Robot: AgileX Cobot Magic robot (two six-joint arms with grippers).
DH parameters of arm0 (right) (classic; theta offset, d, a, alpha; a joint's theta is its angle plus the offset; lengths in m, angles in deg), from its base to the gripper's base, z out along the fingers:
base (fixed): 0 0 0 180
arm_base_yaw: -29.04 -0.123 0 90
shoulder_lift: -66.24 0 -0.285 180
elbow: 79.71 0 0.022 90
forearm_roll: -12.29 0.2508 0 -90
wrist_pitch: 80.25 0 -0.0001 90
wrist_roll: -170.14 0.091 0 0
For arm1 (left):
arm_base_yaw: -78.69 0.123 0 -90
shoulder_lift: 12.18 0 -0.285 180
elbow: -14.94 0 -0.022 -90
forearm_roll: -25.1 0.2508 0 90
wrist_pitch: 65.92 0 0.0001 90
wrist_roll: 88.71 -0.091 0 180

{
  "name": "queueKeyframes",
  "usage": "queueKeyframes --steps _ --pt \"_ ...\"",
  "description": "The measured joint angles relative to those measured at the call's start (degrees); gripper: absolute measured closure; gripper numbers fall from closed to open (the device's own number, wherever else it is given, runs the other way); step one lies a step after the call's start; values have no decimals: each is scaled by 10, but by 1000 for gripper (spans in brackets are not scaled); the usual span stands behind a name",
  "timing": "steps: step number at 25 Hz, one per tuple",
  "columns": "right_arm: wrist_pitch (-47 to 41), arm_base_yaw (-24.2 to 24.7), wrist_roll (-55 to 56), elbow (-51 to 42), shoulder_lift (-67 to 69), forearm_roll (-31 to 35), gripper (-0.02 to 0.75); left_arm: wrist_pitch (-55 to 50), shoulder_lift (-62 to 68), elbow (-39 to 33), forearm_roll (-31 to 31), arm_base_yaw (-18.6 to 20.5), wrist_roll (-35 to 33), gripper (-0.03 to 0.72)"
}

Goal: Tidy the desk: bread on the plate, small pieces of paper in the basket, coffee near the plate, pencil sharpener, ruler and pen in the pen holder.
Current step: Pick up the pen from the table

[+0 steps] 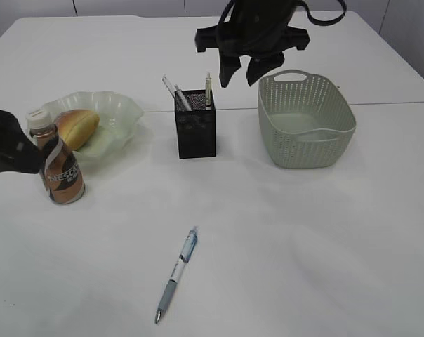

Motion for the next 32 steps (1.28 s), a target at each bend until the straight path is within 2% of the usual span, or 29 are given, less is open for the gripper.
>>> queueKeyframes --steps 6,10,14,19,22,27,32 --pt "-38 0 0 9 -1 -35 394 -40 80 58 -18 -40 0 272" --pt "-38 0 0 9 -4 -31 394 -76 154 115 -21 -70 1 272" --pt "-39 13 1 -4 -21 -16 395 -137 241 176 -24 -78 32 272" --pt "-39 72 -8 -65 -64 -8 395 -178 333 230 -67 -84 42 272" --pt "-39 122 -11 -95 -82 -8 395 -179 370 253 -89 -104 49 272" --pt "-39 194 -12 -108 -86 -8 395 -168 415 262 -103 -143 83 272" --pt "-39 230 -14 -108 -86 -5 404 -152 459 263 -106 -150 104 272"
